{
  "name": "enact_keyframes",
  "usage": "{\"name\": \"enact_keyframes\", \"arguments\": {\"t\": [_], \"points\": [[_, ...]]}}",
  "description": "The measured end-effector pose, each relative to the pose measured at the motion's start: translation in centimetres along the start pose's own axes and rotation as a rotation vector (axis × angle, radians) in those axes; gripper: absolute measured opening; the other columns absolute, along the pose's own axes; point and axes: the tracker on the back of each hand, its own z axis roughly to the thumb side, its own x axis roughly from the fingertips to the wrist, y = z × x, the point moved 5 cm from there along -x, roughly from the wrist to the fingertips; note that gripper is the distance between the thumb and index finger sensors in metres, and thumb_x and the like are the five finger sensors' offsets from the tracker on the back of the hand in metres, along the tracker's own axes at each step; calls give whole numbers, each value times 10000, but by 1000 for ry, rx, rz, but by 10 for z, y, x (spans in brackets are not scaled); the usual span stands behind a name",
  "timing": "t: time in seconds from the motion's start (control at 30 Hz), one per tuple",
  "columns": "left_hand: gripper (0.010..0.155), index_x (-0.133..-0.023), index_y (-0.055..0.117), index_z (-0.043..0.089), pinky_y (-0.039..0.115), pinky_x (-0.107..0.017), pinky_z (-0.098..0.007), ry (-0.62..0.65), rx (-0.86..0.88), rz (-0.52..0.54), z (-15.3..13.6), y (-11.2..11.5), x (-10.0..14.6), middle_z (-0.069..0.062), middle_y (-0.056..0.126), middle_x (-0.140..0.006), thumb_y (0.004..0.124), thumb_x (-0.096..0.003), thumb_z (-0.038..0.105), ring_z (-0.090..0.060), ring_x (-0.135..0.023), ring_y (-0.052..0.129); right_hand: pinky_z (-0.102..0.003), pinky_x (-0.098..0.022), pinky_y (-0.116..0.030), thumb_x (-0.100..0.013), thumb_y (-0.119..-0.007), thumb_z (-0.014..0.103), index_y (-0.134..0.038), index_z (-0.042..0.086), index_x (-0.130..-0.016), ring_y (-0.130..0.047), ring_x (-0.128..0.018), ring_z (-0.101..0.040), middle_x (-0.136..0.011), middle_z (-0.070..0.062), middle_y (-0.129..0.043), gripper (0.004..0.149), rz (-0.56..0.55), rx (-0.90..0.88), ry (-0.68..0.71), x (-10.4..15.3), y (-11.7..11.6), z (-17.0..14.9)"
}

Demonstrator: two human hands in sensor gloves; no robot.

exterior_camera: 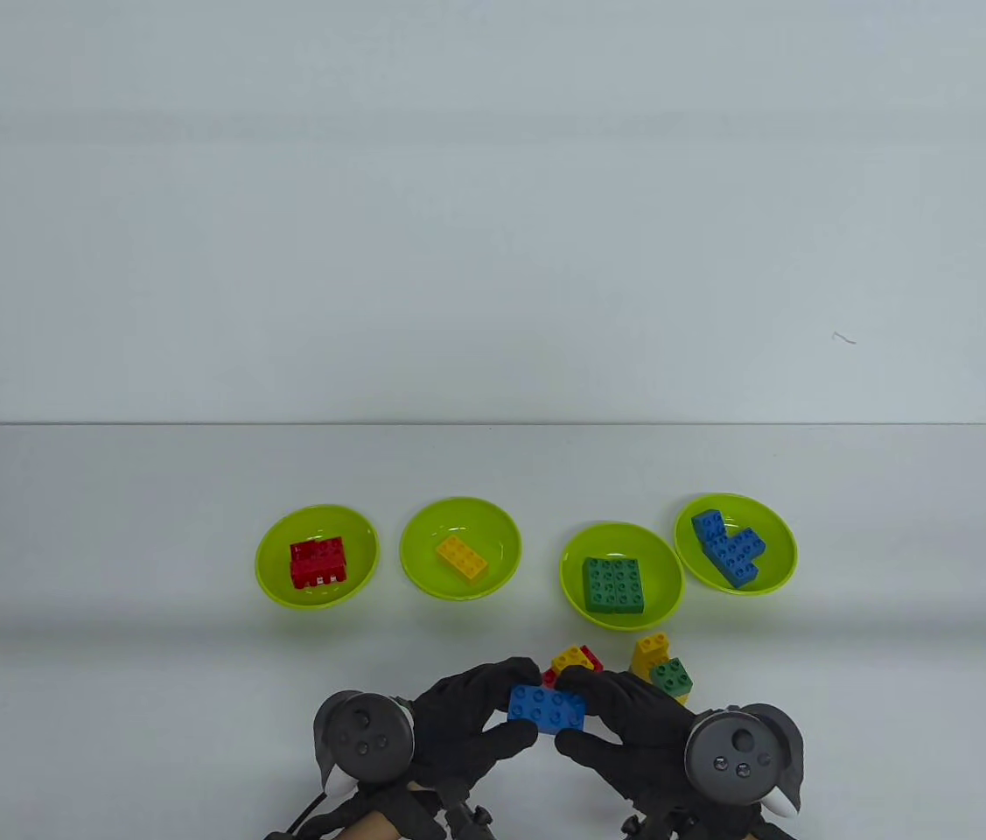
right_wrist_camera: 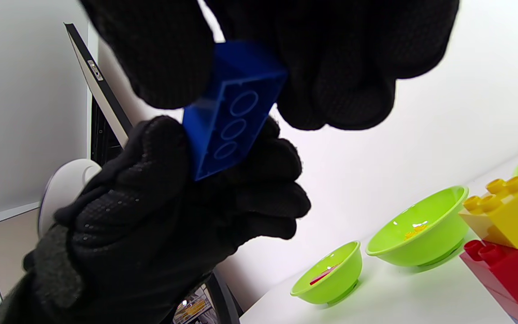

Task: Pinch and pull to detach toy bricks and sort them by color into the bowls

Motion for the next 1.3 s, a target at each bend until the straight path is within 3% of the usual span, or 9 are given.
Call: {"name": "enact_keyframes", "arguments": {"t": [0.13,0.33,0.5,0.7,0.87,1.07,1.3], "points": [[767,-1069,548,7,618,-643,-610,2,-56,-110,8,-1,-6,-309,696,-1002,726,-503,495,-470,-871,786,-545,-624,-677,-516,-812,378,-705,27,-988,-890,-741,-408,-884,-225,-853,597,-22,6,2,-4,11,2],[867,-1127,423,11,490,-669,-712,-4,-274,-212,17,-10,-13,-380,508,-1096,706,-513,555,-587,-970,608,-544,-628,-675,-517,-812,381,-708,32,-986,-887,-748,-405,-889,-219,-852,594,-160,100,-43,-15,53,-9],[915,-1164,364,61,418,-670,-769,-59,-451,-304,15,-12,-13,-393,388,-1148,692,-511,611,-630,-1025,498,-542,-635,-668,-515,-814,381,-701,40,-991,-881,-756,-404,-896,-216,-845,596,-253,160,-168,-29,86,-48],[933,-1177,319,96,371,-668,-800,-111,-685,-374,5,-12,-11,-385,324,-1171,684,-507,633,-639,-1058,429,-540,-645,-658,-517,-811,379,-692,50,-999,-868,-773,-405,-912,-211,-834,596,-275,316,-350,-42,114,-98],[945,-1177,281,106,330,-667,-813,-144,-743,-414,-8,-8,-7,-376,261,-1176,681,-505,636,-639,-1076,347,-538,-652,-656,-518,-809,378,-688,59,-1004,-864,-785,-403,-924,-210,-826,594,-296,435,-504,-46,132,-141],[945,-1176,281,101,333,-670,-808,-169,-728,-438,-17,-5,-5,-376,249,-1174,681,-506,634,-640,-1074,341,-542,-659,-648,-523,-807,370,-681,57,-1012,-856,-797,-411,-937,-213,-818,595,-280,505,-713,-39,136,-197],[941,-1175,281,98,328,-669,-807,-169,-701,-453,-19,0,-6,-378,245,-1171,679,-508,629,-640,-1073,341,-538,-664,-648,-522,-807,366,-677,63,-1015,-854,-806,-410,-947,-211,-810,593,-200,593,-771,-42,112,-222]]}}
